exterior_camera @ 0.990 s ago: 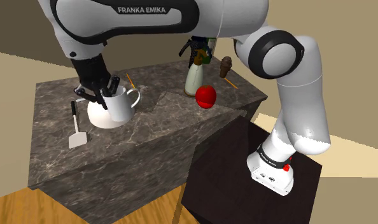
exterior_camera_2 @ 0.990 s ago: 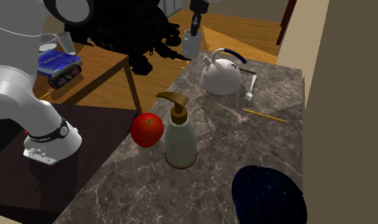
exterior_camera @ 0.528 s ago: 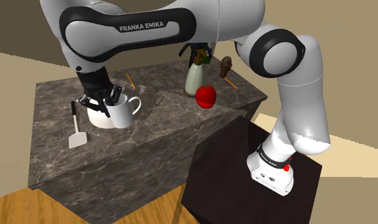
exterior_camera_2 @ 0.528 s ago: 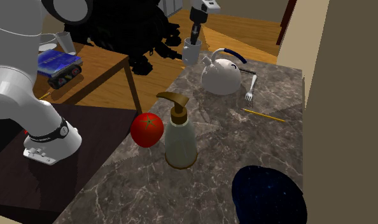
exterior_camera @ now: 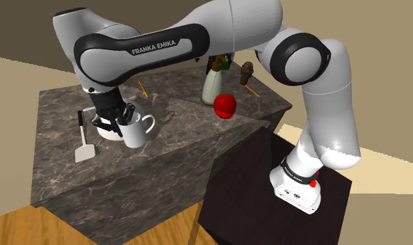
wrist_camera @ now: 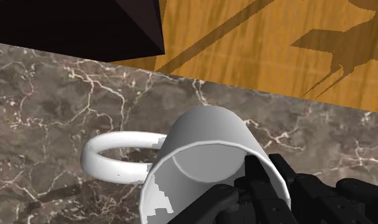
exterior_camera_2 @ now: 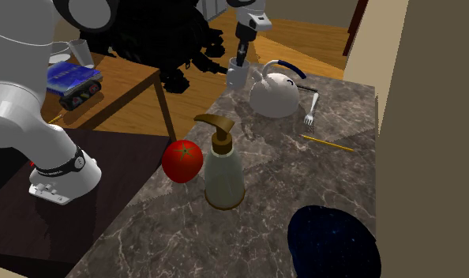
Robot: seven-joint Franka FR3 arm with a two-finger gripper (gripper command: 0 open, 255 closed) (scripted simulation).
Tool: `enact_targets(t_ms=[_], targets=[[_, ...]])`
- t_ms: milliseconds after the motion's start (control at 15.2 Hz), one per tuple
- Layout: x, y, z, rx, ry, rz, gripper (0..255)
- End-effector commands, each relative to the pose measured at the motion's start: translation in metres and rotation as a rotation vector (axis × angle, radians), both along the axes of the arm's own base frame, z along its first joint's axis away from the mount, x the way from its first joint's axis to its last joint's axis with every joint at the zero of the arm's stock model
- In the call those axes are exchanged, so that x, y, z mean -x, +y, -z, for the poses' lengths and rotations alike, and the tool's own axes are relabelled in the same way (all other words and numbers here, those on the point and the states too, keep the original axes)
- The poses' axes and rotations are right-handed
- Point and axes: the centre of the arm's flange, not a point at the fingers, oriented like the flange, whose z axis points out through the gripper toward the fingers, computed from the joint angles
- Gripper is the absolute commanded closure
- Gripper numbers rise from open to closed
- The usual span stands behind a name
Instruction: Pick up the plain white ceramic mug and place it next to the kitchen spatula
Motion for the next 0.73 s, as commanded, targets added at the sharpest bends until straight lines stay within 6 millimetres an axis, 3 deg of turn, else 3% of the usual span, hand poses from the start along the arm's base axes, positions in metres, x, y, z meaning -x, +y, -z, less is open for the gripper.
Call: enact_targets(t_ms=[0,264,660], targets=[[0.000,-0.001,0.012,0.000,0.000,0.000,255],[0.000,-0.001,0.034,0.000,0.000,0.000,255],[0.000,-0.001,0.034,0.000,0.000,0.000,255]])
